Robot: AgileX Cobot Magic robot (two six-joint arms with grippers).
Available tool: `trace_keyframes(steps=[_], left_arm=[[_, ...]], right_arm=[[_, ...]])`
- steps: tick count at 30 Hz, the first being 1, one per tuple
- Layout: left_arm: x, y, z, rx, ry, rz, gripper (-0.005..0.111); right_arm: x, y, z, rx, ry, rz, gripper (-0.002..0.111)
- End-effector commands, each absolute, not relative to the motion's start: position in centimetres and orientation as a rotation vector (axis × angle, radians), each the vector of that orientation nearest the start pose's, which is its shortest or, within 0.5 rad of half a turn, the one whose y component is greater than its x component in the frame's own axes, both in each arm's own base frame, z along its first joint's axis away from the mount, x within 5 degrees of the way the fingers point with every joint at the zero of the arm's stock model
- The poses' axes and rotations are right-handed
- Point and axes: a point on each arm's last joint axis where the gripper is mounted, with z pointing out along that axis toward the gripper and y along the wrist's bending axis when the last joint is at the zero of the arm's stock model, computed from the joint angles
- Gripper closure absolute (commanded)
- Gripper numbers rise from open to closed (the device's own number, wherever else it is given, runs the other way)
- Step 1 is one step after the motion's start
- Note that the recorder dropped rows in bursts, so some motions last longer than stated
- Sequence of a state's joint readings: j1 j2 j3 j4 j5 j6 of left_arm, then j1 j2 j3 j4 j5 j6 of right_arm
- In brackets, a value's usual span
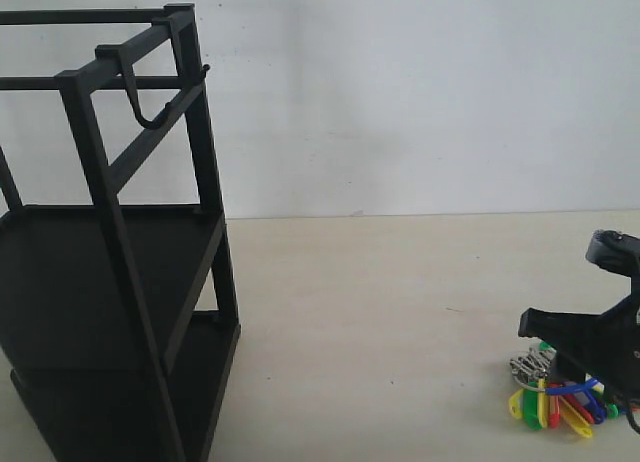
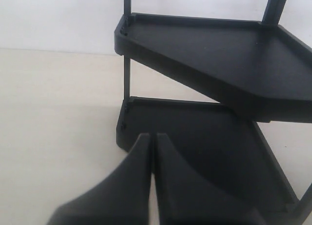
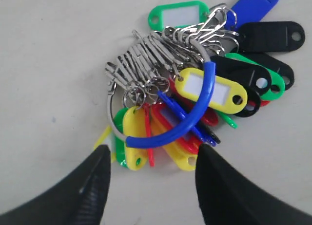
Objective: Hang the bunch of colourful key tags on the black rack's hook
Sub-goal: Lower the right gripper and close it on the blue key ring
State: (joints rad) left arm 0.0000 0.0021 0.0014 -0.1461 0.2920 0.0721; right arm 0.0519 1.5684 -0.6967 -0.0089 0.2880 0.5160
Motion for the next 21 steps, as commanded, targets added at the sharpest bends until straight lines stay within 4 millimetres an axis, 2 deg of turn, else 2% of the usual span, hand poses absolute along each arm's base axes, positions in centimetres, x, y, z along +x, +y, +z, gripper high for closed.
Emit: trace_keyframes(steps=[1, 13, 21], left_arm=[[5.5, -0.4, 18.8, -0.024, 1.766, -0.079, 0.102], [5.5, -0.4, 18.8, -0.024, 1.766, -0.079, 0.102], [5.5, -0.4, 18.8, -0.024, 1.766, -0.079, 0.102]], right_arm=[[27.9, 1.1, 15.8, 0.625, 2.573, 0.185, 0.057], [29.3, 1.2, 13.6, 0.647, 2.525, 0.209, 0.057], [29.7, 1.2, 13.6, 0.639, 2.475, 0.228, 0.057]])
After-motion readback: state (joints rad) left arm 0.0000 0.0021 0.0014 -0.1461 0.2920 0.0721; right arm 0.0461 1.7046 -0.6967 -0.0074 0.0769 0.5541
